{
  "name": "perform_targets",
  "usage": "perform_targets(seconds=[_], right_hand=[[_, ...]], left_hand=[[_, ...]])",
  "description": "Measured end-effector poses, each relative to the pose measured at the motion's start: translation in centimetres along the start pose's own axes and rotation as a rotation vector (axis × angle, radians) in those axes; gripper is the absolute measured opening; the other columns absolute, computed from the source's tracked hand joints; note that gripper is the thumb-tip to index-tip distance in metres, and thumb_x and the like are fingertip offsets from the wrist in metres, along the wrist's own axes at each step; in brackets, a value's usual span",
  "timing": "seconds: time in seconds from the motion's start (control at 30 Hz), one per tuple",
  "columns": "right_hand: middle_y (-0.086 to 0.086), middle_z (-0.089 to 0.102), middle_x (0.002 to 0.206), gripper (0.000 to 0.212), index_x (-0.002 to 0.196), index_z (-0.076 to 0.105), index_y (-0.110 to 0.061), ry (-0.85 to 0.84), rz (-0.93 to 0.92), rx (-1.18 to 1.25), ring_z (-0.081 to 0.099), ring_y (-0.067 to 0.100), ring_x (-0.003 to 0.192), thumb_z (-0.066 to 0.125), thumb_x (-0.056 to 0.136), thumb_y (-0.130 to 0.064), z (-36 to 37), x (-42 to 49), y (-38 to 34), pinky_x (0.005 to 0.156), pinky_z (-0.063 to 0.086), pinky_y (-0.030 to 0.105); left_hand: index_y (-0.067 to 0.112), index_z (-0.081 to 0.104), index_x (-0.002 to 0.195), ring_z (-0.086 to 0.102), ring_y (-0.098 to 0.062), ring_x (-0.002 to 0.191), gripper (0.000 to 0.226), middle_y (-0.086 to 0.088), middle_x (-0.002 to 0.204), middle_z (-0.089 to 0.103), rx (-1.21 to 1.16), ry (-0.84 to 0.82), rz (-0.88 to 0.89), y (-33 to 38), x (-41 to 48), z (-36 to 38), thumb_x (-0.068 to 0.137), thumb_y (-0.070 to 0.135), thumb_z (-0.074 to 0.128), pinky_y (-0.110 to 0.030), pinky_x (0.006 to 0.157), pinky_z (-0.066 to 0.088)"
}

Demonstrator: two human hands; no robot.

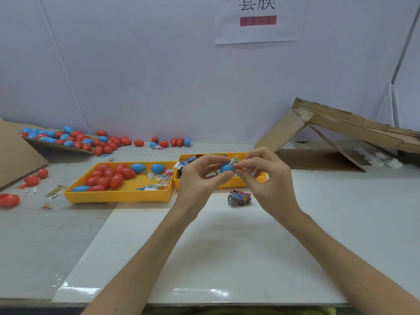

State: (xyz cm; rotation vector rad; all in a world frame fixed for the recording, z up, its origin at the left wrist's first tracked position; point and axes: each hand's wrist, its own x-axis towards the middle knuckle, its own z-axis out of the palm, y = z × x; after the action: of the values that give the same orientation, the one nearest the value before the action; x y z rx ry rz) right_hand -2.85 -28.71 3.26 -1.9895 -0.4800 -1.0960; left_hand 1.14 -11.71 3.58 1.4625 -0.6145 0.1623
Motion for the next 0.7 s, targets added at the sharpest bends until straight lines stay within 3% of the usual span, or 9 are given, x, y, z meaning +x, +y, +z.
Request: perform_targets(seconds=[0.5,0.7], right_hand=[[0.003,0.060,0.094,0.008,0.089,0.075,-0.010,-0.046,-0.008,-0.016,0.056,0.010,0.073,0.076,0.086,-0.003,0.23,-0.29,-0.01,0.062,0.044,0.016],[0.008,0.061,0.095,0.010,0.090,0.075,-0.007,-0.066,-0.020,0.003,0.061,0.020,0.083,0.075,0.085,0.002,0.34,-0.32,-0.29,0.068,0.051,0.025]], left_hand=[[0.022,0.073,0.099,0.070,-0.010,0.104,0.030,0.002,0.107,0.075,-0.007,-0.039,-0.003,0.04,-0.06,-0.02,0.080,0.001,0.082,-0.021,0.082,0.056],[0.018,0.072,0.100,0.070,-0.015,0.104,0.035,-0.006,0.109,0.073,-0.017,-0.083,-0.039,-0.10,-0.03,-0.04,0.076,-0.005,0.082,-0.023,0.081,0.056]])
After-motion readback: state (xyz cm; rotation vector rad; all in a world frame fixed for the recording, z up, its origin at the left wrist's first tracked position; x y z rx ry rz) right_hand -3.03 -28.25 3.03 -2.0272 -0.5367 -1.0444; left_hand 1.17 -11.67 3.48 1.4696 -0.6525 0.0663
